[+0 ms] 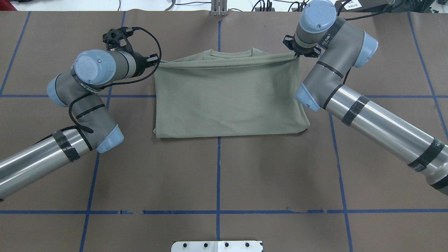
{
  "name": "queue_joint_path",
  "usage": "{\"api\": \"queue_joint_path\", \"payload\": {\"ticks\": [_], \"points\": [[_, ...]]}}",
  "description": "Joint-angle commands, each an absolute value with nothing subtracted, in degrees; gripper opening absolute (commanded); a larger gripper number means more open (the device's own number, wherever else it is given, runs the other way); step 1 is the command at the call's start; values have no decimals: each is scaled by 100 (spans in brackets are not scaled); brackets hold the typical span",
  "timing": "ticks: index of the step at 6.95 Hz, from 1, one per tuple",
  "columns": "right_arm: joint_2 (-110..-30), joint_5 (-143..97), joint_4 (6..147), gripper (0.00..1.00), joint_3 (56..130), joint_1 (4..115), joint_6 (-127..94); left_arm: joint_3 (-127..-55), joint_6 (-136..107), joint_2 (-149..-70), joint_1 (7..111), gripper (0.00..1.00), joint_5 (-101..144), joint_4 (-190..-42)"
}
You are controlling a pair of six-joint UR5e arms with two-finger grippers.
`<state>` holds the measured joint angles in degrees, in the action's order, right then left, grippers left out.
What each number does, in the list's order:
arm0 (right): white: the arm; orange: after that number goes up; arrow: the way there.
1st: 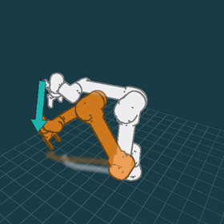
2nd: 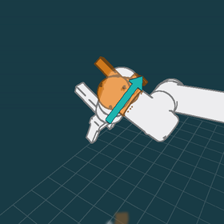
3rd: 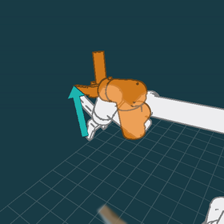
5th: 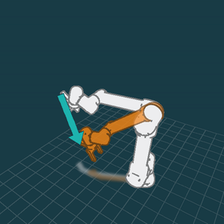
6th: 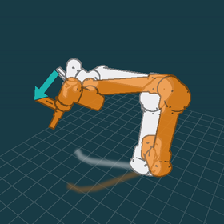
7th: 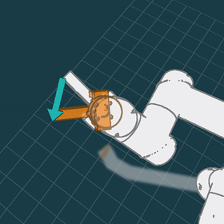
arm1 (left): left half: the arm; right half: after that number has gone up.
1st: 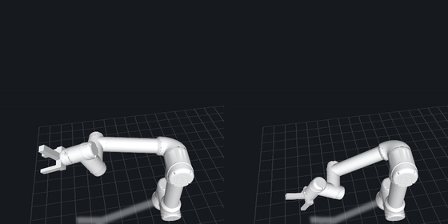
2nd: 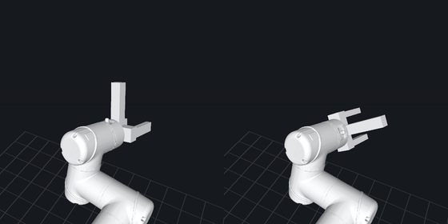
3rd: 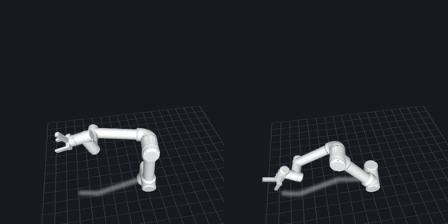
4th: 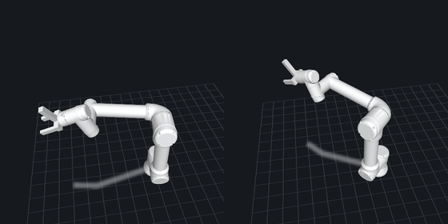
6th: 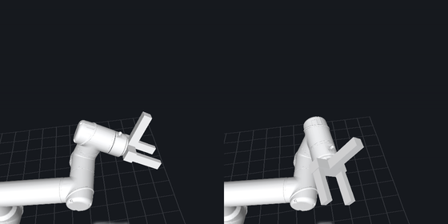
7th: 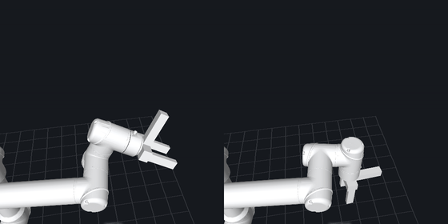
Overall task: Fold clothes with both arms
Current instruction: 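Lay the hem down near the collar and open both grippers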
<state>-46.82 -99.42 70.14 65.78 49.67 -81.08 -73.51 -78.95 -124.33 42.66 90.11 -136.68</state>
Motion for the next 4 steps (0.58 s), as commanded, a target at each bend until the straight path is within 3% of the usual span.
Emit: {"api": "queue_joint_path", "payload": {"ticks": [1,2,3,4], "points": [[-4641,-9940,7005,0,6557,4983,-8130,-7348,-7893,-12533,4263,2,9018,-13676],[-4632,-9949,6996,0,6565,4983,-8130,-7348,-7893,-12533,4263,20,9018,-13676],[-4632,-9949,6996,2,6565,4966,-8130,-7348,-7893,-12533,4271,31,9018,-13676],[-4623,-9949,6996,35,6574,4975,-8130,-7339,-7893,-12533,4280,39,9018,-13676]]}}
